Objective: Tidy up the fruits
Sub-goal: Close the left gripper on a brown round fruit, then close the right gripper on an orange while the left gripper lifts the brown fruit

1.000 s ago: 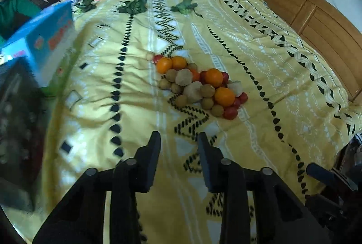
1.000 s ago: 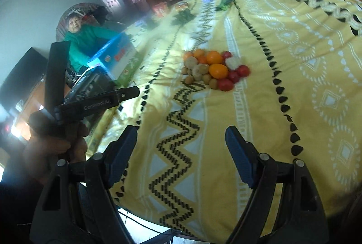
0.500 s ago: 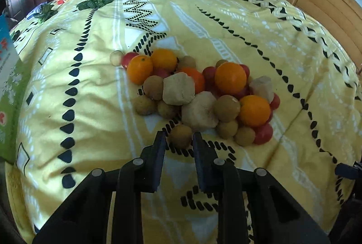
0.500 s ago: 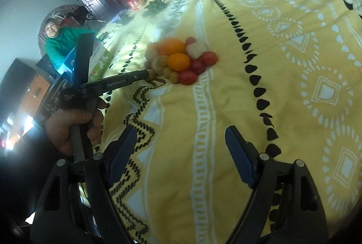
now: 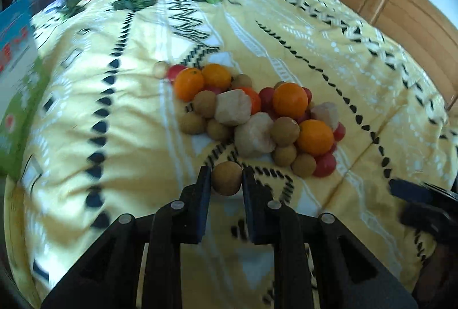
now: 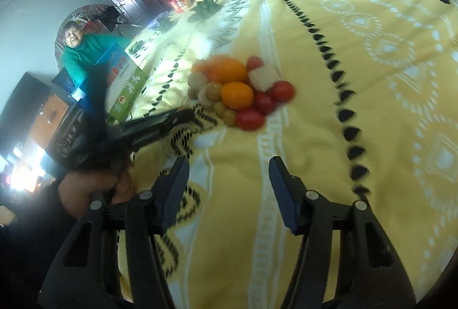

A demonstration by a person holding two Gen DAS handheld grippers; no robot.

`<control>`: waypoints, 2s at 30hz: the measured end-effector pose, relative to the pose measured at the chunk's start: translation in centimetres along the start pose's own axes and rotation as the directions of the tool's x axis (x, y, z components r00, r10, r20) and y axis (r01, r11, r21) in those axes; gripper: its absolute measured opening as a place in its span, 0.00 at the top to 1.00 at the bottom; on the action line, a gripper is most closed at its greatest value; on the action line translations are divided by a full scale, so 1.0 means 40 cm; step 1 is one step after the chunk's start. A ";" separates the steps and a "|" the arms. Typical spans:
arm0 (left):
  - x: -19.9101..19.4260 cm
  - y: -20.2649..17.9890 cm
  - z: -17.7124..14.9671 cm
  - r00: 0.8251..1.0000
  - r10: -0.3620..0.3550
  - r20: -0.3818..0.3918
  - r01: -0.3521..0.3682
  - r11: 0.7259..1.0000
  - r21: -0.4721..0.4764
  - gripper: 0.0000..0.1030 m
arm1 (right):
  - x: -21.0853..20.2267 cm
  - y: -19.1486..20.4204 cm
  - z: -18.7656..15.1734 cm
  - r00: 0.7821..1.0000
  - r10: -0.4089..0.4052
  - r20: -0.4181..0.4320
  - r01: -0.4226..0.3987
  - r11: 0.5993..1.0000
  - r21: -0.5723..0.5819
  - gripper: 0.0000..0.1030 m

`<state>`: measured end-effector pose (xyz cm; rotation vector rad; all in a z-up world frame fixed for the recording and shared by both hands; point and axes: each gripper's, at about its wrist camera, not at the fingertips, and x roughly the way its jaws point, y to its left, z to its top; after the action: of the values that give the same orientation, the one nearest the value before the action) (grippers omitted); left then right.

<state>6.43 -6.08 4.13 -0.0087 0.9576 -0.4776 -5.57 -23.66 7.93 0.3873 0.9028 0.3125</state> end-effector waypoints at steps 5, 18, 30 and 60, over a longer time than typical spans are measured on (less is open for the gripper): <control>-0.057 0.014 -0.011 0.999 -0.021 0.037 0.023 0.999 -0.048 0.79 | 0.095 0.016 0.064 0.999 -0.016 -0.032 0.015 0.999 -0.042 0.43; -0.078 0.022 -0.005 0.997 -0.047 0.058 0.051 0.997 -0.064 0.79 | 0.199 0.039 0.128 0.988 -0.156 -0.016 0.152 0.977 -0.150 0.44; -0.138 0.016 -0.001 0.995 -0.030 0.098 0.037 0.997 -0.072 0.79 | 0.151 0.054 0.111 0.990 -0.140 0.029 0.143 0.972 -0.185 0.58; -1.007 0.647 -0.328 0.737 0.626 0.255 -0.363 0.684 -0.633 0.80 | 0.057 1.001 0.048 0.927 0.364 -0.091 -0.341 0.715 -0.610 0.57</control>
<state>-13.19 35.68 22.45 -0.3545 0.5542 0.3437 -6.69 12.43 25.49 -0.0576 0.6339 0.9311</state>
